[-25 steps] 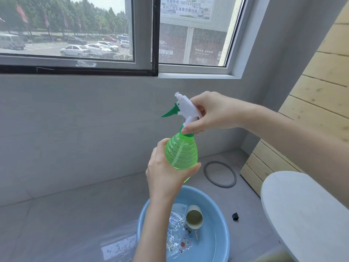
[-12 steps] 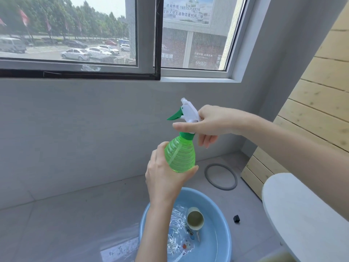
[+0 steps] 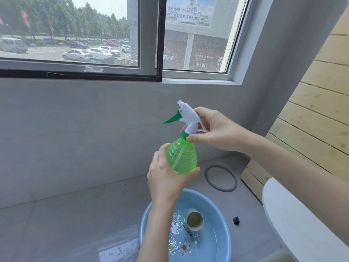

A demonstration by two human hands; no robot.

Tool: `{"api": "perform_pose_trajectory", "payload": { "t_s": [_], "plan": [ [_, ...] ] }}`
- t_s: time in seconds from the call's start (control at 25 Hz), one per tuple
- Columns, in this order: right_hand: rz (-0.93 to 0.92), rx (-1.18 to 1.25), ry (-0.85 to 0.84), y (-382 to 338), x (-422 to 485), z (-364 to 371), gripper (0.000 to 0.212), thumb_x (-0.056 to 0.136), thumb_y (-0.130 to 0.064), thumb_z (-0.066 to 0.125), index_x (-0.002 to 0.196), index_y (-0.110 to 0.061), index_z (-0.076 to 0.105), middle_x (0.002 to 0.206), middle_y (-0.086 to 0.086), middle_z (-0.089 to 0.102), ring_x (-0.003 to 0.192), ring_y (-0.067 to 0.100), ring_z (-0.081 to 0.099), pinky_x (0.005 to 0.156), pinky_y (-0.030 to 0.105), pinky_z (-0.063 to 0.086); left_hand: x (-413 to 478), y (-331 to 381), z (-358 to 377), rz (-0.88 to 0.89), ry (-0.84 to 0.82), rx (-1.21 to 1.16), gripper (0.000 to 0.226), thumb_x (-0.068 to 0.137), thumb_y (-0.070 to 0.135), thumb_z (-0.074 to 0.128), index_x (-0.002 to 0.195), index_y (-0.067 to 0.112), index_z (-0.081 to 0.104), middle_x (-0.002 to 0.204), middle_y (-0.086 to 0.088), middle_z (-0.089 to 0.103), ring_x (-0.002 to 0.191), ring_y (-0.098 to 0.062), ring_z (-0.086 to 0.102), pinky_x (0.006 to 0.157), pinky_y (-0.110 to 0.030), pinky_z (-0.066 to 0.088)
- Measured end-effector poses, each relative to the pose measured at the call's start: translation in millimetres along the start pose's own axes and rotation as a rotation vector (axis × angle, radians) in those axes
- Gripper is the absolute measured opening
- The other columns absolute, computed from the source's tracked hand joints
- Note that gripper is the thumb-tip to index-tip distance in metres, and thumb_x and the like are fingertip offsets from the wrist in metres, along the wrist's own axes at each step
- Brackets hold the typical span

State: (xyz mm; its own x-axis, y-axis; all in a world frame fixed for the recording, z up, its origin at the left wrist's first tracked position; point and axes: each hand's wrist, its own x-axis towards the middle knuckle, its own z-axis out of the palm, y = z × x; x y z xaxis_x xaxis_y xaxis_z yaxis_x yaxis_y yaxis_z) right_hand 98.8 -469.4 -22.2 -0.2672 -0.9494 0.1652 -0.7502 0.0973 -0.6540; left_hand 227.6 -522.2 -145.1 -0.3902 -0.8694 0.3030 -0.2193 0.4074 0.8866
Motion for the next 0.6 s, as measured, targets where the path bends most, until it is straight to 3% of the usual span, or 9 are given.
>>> {"api": "perform_pose_trajectory", "payload": {
  "t_s": [0.12, 0.2, 0.32, 0.4, 0.48, 0.52, 0.6],
  "plan": [
    [-0.014, -0.096, 0.034, -0.2, -0.5, 2.4, 0.047, 0.066, -0.037, 0.077, 0.094, -0.007, 0.054, 0.088, 0.005, 0.067, 0.085, 0.020, 0.065, 0.087, 0.049, 0.052, 0.7, -1.5, -0.5, 0.013, 0.000, 0.035, 0.081, 0.053, 0.049, 0.086, 0.123, 0.034, 0.048, 0.112, 0.015, 0.054, 0.103, -0.012, 0.053, 0.075, -0.026, 0.034],
    [-0.005, -0.143, 0.115, 1.0, -1.2, 8.5, 0.050, 0.071, -0.039, 0.080, 0.086, -0.001, 0.052, 0.073, 0.003, 0.056, 0.068, 0.015, 0.051, 0.075, 0.039, 0.053, 0.9, -2.6, -1.4, 0.021, 0.006, 0.057, 0.083, 0.053, 0.049, 0.086, 0.125, 0.033, 0.048, 0.113, 0.014, 0.054, 0.105, -0.013, 0.053, 0.076, -0.026, 0.033],
    [0.052, -0.191, 0.194, 0.5, -2.3, 15.9, 0.067, 0.070, -0.056, 0.075, 0.089, 0.005, 0.055, 0.069, 0.006, 0.050, 0.062, 0.012, 0.040, 0.056, 0.023, 0.031, 0.6, -2.8, -1.7, 0.017, 0.001, 0.069, 0.084, 0.054, 0.050, 0.085, 0.127, 0.032, 0.047, 0.117, 0.014, 0.053, 0.107, -0.013, 0.053, 0.077, -0.025, 0.032],
    [0.066, -0.218, 0.210, -3.8, -3.1, 18.4, 0.069, 0.071, -0.059, 0.071, 0.088, 0.006, 0.056, 0.064, 0.000, 0.040, 0.058, 0.012, 0.036, 0.050, 0.020, 0.026, 0.5, -2.2, -2.3, 0.009, 0.001, 0.056, 0.083, 0.054, 0.050, 0.085, 0.126, 0.032, 0.047, 0.116, 0.015, 0.053, 0.107, -0.013, 0.053, 0.076, -0.025, 0.032],
    [0.063, -0.216, 0.163, -7.0, -4.5, 18.2, 0.069, 0.072, -0.061, 0.070, 0.089, 0.005, 0.057, 0.069, 0.005, 0.050, 0.064, 0.017, 0.048, 0.054, 0.017, 0.032, 0.2, -1.7, -2.4, -0.001, -0.001, 0.046, 0.081, 0.055, 0.050, 0.085, 0.125, 0.033, 0.046, 0.113, 0.016, 0.052, 0.105, -0.012, 0.053, 0.075, -0.025, 0.032],
    [0.074, -0.210, 0.120, -7.1, -4.5, 17.1, 0.067, 0.071, -0.061, 0.070, 0.092, 0.002, 0.058, 0.083, 0.008, 0.062, 0.078, 0.020, 0.058, 0.066, 0.020, 0.042, 0.1, -1.8, -2.2, -0.002, -0.001, 0.046, 0.081, 0.055, 0.050, 0.085, 0.124, 0.033, 0.046, 0.112, 0.017, 0.052, 0.105, -0.012, 0.053, 0.075, -0.025, 0.031],
    [0.113, -0.140, 0.043, -5.3, -4.1, 16.3, 0.052, 0.074, -0.045, 0.075, 0.101, -0.005, 0.054, 0.112, 0.009, 0.064, 0.106, 0.021, 0.060, 0.090, 0.035, 0.049, 0.0, -1.9, -2.2, -0.002, 0.000, 0.047, 0.081, 0.055, 0.051, 0.084, 0.124, 0.034, 0.046, 0.110, 0.017, 0.052, 0.103, -0.011, 0.053, 0.074, -0.024, 0.031]
  ]
}}
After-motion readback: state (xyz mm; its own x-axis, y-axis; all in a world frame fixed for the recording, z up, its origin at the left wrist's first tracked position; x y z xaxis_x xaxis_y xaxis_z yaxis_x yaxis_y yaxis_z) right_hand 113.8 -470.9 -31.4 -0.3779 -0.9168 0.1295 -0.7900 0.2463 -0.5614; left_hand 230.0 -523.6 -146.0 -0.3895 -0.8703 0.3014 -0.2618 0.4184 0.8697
